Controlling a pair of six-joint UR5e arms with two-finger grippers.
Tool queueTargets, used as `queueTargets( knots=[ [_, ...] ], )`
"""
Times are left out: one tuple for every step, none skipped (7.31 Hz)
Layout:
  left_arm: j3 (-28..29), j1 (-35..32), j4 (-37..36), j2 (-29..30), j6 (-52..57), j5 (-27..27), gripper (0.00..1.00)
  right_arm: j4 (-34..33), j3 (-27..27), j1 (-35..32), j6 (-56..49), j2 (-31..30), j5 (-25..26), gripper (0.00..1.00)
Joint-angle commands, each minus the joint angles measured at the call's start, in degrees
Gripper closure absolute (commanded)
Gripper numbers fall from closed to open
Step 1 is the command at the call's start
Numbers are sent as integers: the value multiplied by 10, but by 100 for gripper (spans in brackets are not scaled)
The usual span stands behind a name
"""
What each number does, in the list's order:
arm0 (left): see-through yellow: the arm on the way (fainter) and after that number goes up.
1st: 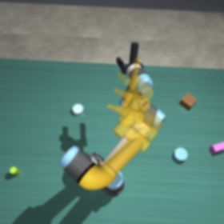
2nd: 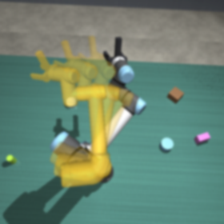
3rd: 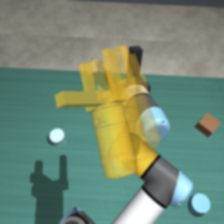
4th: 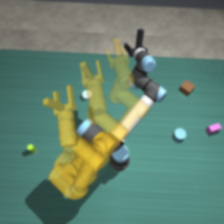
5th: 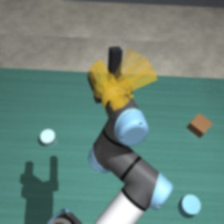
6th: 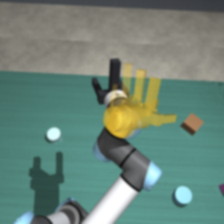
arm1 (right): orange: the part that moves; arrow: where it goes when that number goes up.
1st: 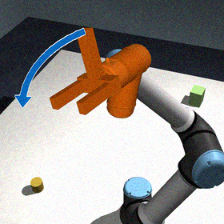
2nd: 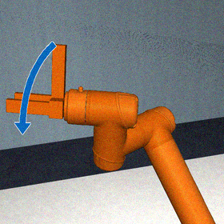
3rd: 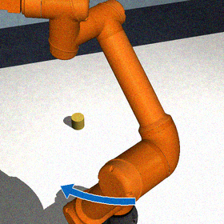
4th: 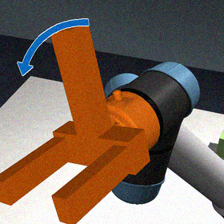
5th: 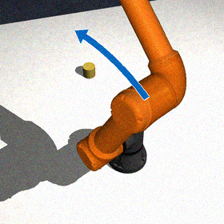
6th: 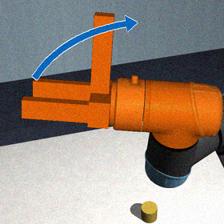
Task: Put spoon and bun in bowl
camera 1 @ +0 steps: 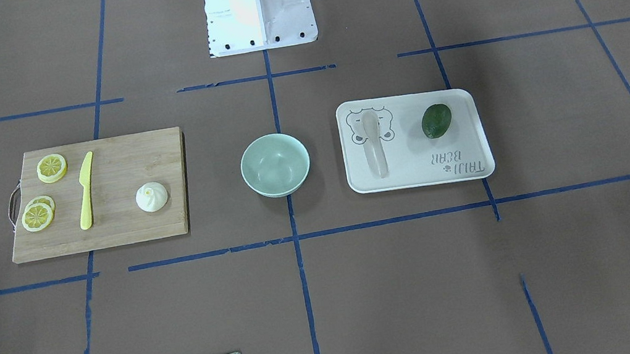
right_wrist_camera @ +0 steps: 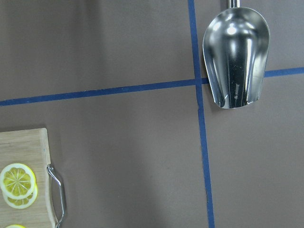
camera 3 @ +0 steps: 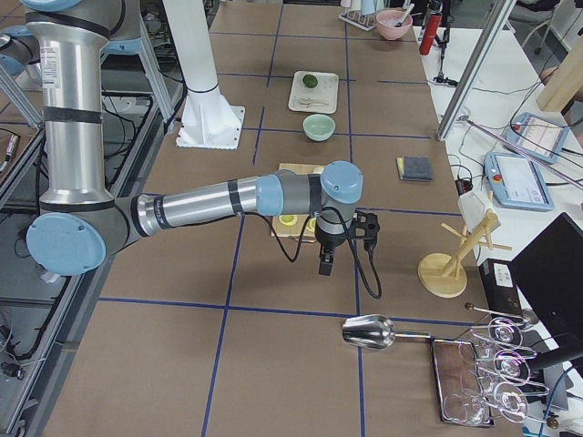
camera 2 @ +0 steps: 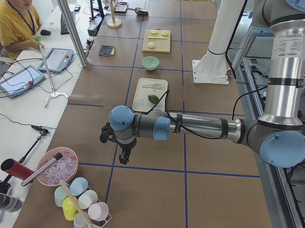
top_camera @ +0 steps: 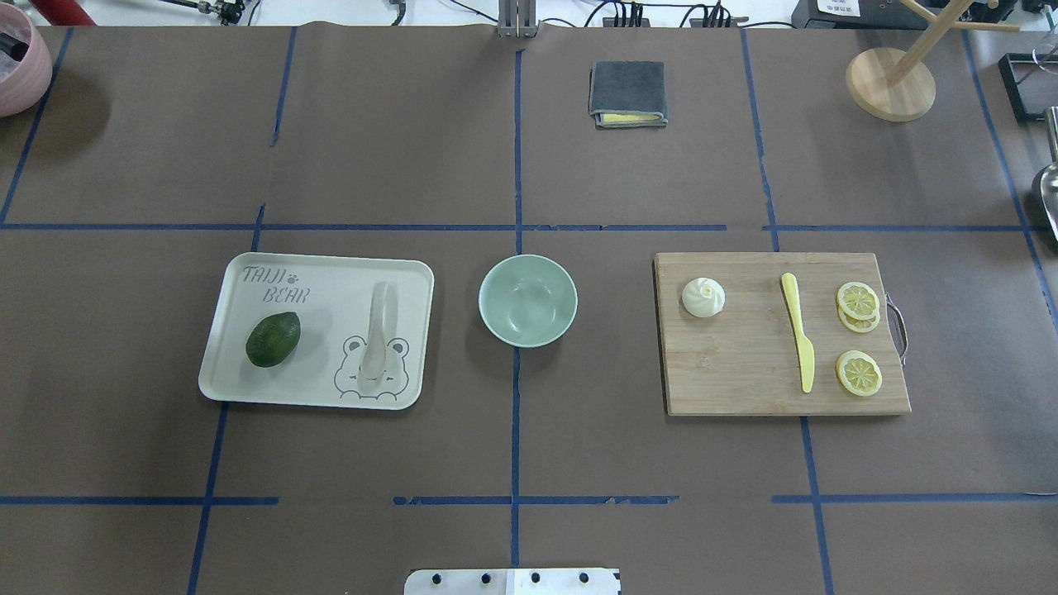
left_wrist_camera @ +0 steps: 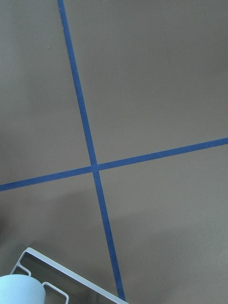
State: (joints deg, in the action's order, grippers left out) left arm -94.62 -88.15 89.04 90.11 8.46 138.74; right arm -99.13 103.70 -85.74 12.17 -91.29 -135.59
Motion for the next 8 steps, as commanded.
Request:
queueTargets(
  knots=[
    [-13, 0, -22, 9, 3, -9, 0, 3, -10, 0, 0, 3, -2, 0],
    [-17, 0, -21, 12, 3, -7, 0, 3, -11, 0, 0, 3, -2, 0],
    [-54, 9, -20, 6, 2, -9, 0, 4, -10, 0, 1, 3, -3, 0],
    [-64, 11, -19, 2, 6, -9, 0, 3, -10, 1, 1, 3, -5, 0],
    [-61, 14, 1, -4, 2, -1, 0, 3, -10, 4, 2, 3, -5, 0],
    [-55, 23, 47, 3, 4, 52, 0, 3, -10, 5, 2, 3, -5, 0],
    [-58, 95, 159, -1, -33, 70, 0, 3, -9, 5, 3, 3, -5, 0],
    [-61, 156, 207, 13, -134, 68, 0, 3, -8, 5, 2, 3, -7, 0]
  ],
)
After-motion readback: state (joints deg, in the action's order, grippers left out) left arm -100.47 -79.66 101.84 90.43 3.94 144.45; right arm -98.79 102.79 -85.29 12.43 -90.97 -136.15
